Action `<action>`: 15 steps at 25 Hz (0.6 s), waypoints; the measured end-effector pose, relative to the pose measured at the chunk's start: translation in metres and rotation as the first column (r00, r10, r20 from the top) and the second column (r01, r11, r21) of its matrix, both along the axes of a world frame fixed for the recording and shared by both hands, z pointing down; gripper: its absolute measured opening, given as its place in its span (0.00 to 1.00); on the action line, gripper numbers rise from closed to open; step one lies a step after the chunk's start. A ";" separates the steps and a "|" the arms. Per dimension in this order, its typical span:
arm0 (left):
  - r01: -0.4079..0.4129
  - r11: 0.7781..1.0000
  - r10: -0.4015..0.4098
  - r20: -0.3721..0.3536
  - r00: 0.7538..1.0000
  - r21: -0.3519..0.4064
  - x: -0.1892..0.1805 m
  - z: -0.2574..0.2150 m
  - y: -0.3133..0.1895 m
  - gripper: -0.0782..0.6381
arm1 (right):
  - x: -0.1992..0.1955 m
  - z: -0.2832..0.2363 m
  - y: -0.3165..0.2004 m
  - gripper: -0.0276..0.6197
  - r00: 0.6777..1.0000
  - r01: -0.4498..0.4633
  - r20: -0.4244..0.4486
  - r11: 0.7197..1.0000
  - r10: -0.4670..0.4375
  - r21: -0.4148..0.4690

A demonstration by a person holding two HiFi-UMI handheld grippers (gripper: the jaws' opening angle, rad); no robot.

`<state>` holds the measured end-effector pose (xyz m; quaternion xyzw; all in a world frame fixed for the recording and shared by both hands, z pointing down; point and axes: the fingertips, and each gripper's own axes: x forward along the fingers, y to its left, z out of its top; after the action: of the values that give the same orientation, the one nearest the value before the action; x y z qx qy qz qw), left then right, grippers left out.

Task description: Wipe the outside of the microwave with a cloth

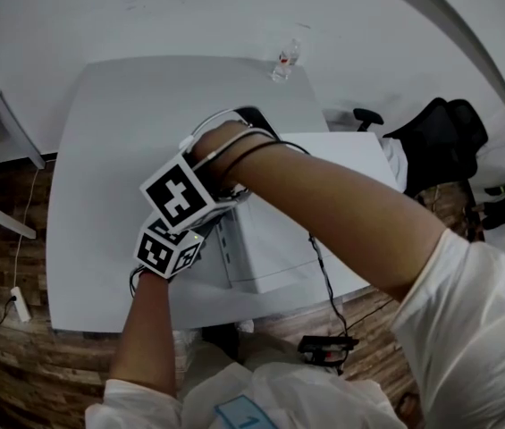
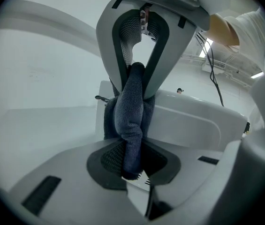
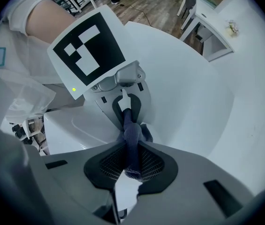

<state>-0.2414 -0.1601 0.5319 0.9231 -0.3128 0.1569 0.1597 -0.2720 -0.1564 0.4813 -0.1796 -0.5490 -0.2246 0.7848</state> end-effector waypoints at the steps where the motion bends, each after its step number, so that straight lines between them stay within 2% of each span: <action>1: -0.003 1.000 0.003 0.000 1.000 0.000 0.001 0.000 0.003 0.19 | 0.001 -0.001 0.002 0.15 1.000 -0.001 -0.002 1.000 0.001 0.000; 15: -0.039 0.999 0.038 -0.030 0.999 -0.005 0.016 0.005 0.048 0.19 | 0.015 0.003 0.044 0.15 0.999 -0.030 -0.029 0.999 0.029 -0.031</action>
<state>-0.2253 -0.1118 0.5371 0.9307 -0.2921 0.1472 0.1638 -0.2569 -0.1128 0.4841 -0.1872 -0.5439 -0.2018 0.7927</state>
